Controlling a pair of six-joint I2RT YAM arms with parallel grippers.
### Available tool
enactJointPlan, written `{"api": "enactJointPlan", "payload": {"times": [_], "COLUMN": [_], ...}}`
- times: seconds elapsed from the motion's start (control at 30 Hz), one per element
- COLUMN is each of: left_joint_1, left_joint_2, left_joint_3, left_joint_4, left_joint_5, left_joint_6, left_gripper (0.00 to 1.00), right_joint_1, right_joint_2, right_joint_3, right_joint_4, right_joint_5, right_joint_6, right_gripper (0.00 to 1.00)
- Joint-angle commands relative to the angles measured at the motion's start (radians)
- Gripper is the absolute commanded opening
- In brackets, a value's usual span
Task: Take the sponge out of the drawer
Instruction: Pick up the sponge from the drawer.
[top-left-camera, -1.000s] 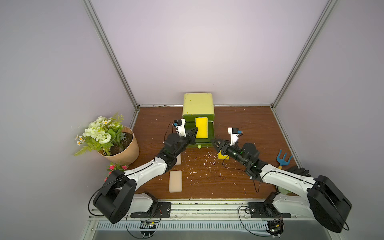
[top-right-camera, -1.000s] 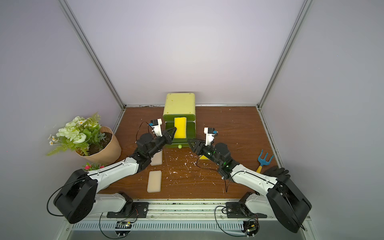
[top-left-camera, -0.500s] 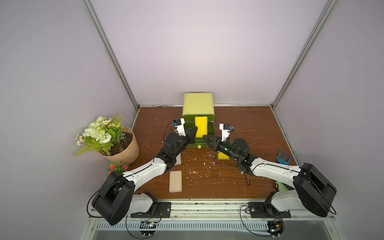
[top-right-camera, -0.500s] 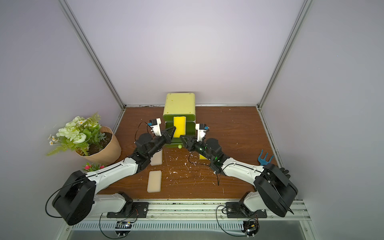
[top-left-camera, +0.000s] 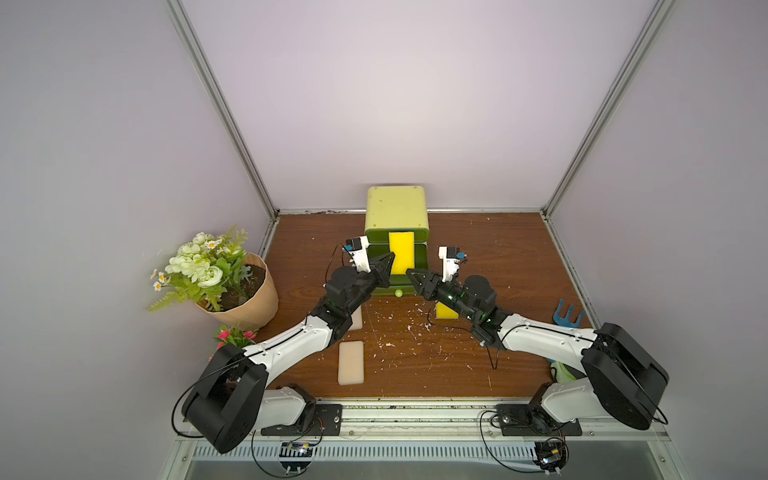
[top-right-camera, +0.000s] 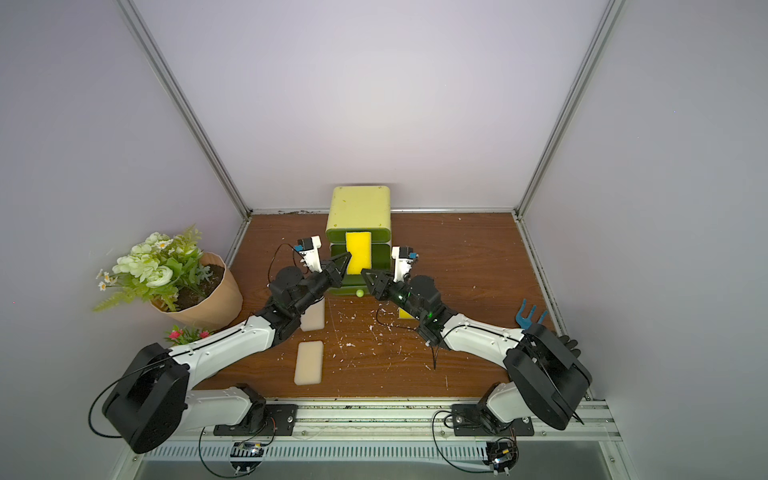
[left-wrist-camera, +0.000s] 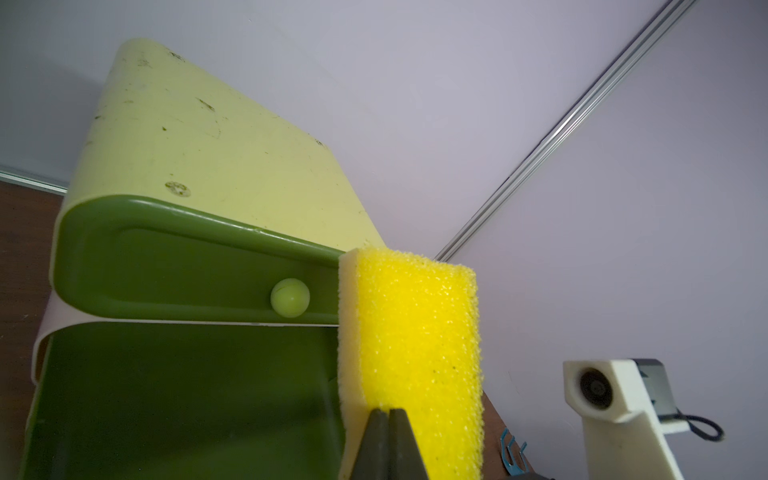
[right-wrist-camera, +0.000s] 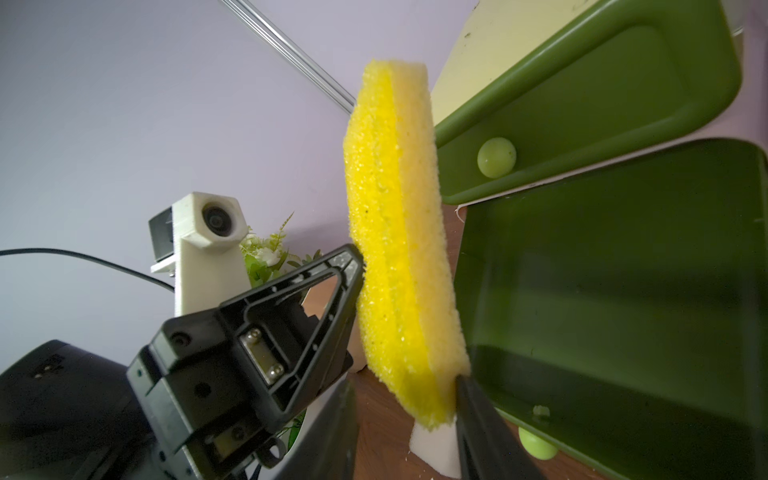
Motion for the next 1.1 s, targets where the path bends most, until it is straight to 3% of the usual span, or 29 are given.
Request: {"api": "enactJointPlan", "payload": {"times": [0.0, 0.2, 0.67, 1.07], "left_joint_1": [-0.011, -0.011, -0.011, -0.012], "left_joint_2": [-0.025, -0.024, -0.015, -0.011], "left_joint_3": [-0.013, -0.012, -0.014, -0.016], "left_joint_4": [0.016, 0.015, 0.029, 0.047], "left_joint_5": [0.021, 0.02, 0.029, 0.049], "left_joint_6": [0.013, 0.014, 0.007, -0.005], "left_gripper": [0.04, 0.04, 0.05, 0.06], "right_joint_1": [0.005, 0.006, 0.004, 0.0], "right_joint_2": [-0.045, -0.053, -0.037, 0.03], "right_joint_3": [0.021, 0.013, 0.015, 0.047], "right_joint_4": [0.027, 0.02, 0.008, 0.052], "right_joint_5": [0.039, 0.043, 0.076, 0.018], "right_joint_6": [-0.035, -0.036, -0.001, 0.041], "right_gripper": [0.45, 0.52, 0.52, 0.37]}}
